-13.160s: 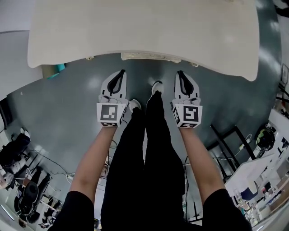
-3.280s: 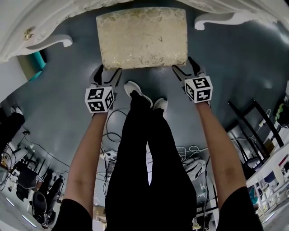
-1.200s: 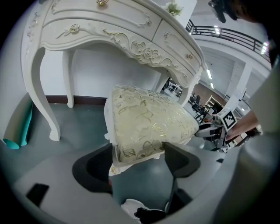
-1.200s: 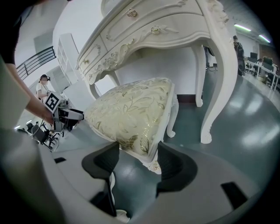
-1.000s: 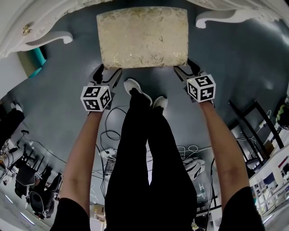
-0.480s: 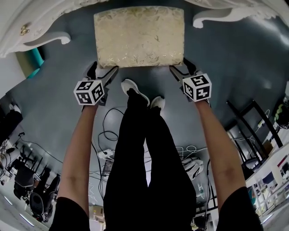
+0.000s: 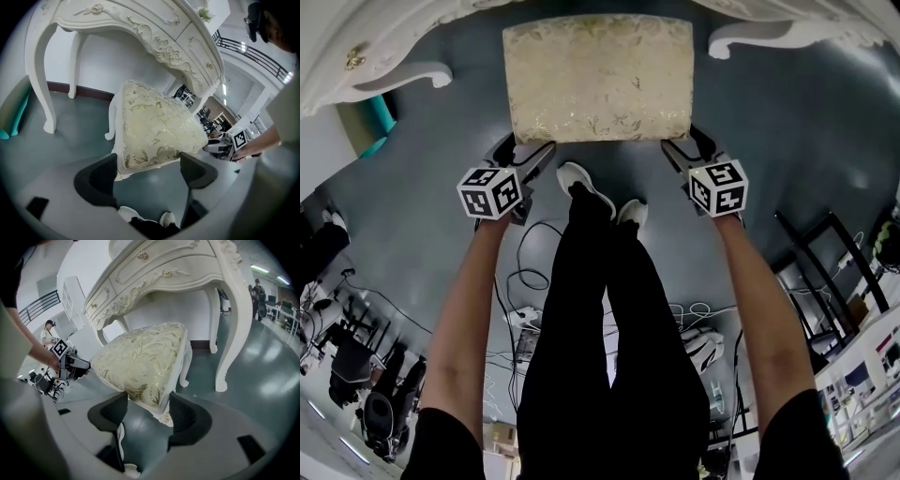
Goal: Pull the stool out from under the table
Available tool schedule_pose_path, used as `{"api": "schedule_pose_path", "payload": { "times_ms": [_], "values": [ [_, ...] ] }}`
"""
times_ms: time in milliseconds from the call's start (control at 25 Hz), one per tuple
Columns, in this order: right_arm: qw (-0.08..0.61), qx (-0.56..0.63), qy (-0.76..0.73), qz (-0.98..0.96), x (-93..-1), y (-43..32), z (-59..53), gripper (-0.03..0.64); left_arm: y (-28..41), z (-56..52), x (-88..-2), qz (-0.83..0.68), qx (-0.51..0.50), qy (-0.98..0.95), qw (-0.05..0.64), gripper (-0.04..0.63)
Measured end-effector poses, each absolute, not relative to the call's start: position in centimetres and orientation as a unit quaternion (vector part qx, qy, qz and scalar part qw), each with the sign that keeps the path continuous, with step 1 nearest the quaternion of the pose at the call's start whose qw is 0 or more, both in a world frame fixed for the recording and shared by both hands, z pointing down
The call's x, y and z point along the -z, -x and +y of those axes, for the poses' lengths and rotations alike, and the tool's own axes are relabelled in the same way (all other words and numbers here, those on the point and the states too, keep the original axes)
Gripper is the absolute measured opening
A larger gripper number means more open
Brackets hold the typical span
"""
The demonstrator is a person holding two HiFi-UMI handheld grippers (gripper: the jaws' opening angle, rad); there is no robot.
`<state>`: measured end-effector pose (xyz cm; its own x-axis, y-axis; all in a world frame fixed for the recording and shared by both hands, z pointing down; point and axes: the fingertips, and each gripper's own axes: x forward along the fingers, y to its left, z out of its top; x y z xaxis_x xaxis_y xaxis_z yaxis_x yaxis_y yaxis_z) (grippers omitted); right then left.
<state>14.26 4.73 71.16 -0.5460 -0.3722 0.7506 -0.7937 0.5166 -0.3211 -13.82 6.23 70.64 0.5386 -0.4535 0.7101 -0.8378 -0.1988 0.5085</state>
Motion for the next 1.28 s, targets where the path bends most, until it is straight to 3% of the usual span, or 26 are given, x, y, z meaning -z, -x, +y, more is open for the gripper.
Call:
{"api": "schedule_pose_path", "payload": {
  "times_ms": [1280],
  "values": [
    [0.350,-0.328,-0.301,-0.824,-71.5,-15.8,13.1,0.287,11.9,18.3,-71.2,-0.429,-0.269,-0.725,0.466,0.425]
  ]
}}
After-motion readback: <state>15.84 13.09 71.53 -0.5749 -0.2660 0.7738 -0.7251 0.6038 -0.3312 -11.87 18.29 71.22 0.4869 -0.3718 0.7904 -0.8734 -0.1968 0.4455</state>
